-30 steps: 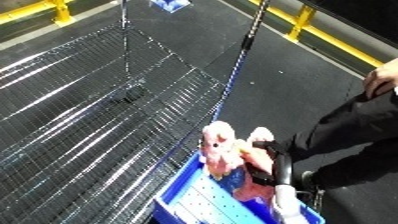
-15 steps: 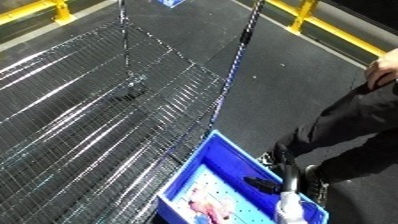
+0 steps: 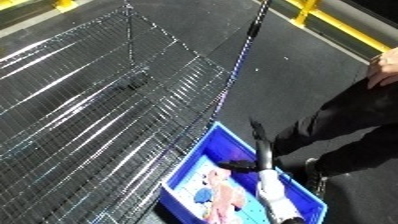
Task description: Pick up the object and place it into the box
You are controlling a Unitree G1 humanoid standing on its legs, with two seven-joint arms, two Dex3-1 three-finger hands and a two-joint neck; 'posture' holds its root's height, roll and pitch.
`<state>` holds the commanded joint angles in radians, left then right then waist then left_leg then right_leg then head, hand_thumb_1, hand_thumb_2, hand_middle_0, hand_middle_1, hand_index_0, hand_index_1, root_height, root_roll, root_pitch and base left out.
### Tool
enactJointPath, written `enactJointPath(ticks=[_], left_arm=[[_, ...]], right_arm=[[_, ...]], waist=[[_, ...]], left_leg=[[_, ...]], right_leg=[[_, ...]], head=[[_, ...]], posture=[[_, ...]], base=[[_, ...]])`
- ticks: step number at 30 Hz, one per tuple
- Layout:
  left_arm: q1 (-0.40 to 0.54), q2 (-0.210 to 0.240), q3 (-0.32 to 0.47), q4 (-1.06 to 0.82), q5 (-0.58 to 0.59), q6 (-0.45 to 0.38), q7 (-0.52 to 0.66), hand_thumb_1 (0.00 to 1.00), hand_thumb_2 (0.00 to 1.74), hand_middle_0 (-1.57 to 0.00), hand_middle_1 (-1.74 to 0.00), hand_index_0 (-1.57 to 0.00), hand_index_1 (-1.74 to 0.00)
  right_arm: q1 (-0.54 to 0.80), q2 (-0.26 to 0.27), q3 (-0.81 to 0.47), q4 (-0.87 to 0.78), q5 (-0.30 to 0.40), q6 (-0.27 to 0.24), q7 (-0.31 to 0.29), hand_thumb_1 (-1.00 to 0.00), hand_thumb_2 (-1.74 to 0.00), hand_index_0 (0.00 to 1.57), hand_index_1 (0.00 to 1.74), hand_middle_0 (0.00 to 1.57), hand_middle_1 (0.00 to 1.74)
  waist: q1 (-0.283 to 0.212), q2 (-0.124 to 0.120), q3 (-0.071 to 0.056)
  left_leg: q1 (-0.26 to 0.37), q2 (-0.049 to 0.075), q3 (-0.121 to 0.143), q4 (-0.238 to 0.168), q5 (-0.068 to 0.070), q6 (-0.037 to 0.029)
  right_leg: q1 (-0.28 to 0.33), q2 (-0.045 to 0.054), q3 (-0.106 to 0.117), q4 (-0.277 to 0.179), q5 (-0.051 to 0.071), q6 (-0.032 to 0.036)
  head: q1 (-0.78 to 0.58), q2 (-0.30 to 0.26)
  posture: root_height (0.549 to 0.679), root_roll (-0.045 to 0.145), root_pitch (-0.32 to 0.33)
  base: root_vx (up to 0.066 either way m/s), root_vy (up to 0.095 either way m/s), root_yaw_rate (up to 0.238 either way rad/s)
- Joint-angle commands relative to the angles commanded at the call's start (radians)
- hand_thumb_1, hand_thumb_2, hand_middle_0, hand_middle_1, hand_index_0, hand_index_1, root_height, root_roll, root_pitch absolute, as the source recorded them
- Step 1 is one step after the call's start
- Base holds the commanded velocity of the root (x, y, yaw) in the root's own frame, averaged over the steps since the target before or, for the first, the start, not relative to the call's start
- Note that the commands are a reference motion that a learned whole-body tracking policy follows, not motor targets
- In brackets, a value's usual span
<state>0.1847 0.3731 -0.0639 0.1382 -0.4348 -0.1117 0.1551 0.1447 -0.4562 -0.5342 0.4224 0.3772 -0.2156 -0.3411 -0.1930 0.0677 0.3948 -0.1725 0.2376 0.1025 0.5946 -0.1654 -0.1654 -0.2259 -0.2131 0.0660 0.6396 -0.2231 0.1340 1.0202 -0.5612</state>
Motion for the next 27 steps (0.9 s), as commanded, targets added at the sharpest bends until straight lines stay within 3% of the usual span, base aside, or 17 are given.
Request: enactJointPath(ticks=[8,20,27], left_arm=[[0.021,-0.007,0.03,-0.018,0.007,0.013,-0.003,1.0,1.74,-1.57,-1.74,-1.57,-1.74],[0.012,-0.014,0.051,-0.037,0.019,0.028,0.01,1.0,1.74,-1.57,-1.74,-1.57,-1.74],[0.004,-0.021,0.063,-0.054,0.042,0.022,0.033,1.0,1.74,-1.57,-1.74,-1.57,-1.74]], right_arm=[[-0.017,0.005,0.068,-0.153,-0.034,0.012,0.05,0.0,0.0,0.0,0.0,0.0,0.0],[-0.075,0.04,0.211,-0.303,-0.057,0.029,0.124,0.0,0.0,0.0,0.0,0.0,0.0],[-0.11,0.02,0.318,-0.353,-0.16,0.054,0.144,0.0,0.0,0.0,0.0,0.0,0.0]], waist=[[0.042,-0.019,0.007],[0.103,-0.04,0.018],[0.15,-0.051,0.025]], left_leg=[[-0.011,-0.001,-0.013,0.01,0.004,-0.0014],[-0.027,-0.013,-0.036,0.008,0.018,0.0],[-0.038,-0.024,-0.059,0.01,0.02,0.003]], right_leg=[[-0.001,-0.0003,-0.01,0.011,-0.002,0.0019],[-0.001,-0.0036,-0.022,0.03,-0.013,0.0047],[0.007,-0.0096,-0.038,0.033,-0.016,0.0049]], head=[[-0.145,-0.029],[-0.506,-0.057],[-0.744,-0.051]], posture=[[0.641,0.049,-0.167],[0.638,0.043,-0.172],[0.638,0.039,-0.174]], base=[[-0.014,-0.001,0.079],[-0.004,0.006,0.107],[0.008,-0.001,0.113]])
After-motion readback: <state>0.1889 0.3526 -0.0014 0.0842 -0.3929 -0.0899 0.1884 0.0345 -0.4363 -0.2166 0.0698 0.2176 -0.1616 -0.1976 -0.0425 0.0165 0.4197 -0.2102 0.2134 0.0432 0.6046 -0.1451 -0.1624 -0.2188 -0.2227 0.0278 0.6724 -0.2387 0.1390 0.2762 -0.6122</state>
